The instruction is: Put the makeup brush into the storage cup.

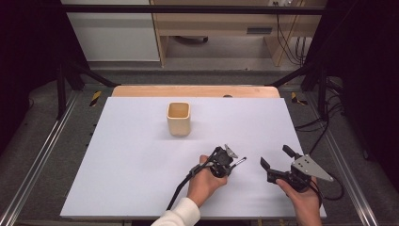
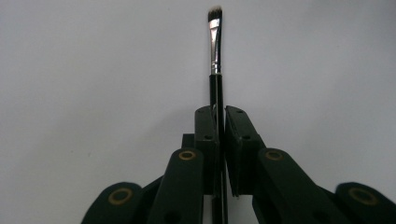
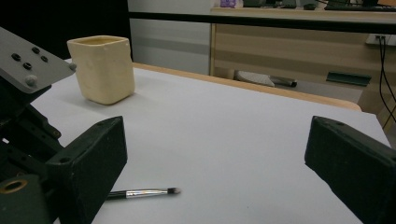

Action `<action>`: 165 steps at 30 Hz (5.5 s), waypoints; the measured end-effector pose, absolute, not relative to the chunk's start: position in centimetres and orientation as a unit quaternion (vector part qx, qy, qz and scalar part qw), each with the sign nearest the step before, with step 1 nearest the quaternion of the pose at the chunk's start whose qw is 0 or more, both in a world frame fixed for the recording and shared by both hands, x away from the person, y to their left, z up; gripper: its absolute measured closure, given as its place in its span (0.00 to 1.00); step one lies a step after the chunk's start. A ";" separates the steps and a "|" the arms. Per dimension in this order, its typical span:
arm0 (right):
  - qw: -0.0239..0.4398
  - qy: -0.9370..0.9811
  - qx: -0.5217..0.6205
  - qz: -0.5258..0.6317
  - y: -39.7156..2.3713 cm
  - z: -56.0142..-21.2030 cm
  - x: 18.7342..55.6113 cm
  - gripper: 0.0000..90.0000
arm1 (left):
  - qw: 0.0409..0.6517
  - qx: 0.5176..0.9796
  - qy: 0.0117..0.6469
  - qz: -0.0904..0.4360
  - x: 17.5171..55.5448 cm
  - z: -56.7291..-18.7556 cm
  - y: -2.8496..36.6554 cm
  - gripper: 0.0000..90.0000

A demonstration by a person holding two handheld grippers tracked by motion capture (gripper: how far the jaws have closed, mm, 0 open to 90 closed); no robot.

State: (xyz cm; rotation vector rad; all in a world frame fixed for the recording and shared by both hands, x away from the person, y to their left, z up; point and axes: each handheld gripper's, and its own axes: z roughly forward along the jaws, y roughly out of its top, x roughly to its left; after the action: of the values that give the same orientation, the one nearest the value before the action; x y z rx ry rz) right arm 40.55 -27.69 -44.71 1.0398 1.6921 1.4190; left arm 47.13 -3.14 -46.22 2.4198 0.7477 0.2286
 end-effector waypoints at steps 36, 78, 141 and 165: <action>0.347 0.677 0.360 0.540 -23.2 -43.9 39.2 0.04 | 0.509 0.784 0.320 0.152 45.2 -42.5 10.8 0.93; 0.212 0.681 0.326 0.620 -12.3 -42.4 45.1 0.06 | 0.591 0.717 0.315 0.195 45.0 -42.6 15.8 0.93; 0.046 0.613 0.368 0.698 -10.4 -43.7 46.6 0.61 | 0.604 0.727 0.274 0.179 43.4 -43.2 12.8 0.93; 0.017 0.597 0.374 0.710 -10.6 -44.0 46.6 0.75 | 0.603 0.726 0.276 0.182 43.3 -43.1 12.8 0.93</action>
State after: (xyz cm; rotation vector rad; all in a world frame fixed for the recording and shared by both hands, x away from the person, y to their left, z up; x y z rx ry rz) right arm 46.61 -10.62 -44.01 1.1625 1.8542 2.2060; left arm 43.35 12.76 -43.14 1.6819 0.6380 0.4205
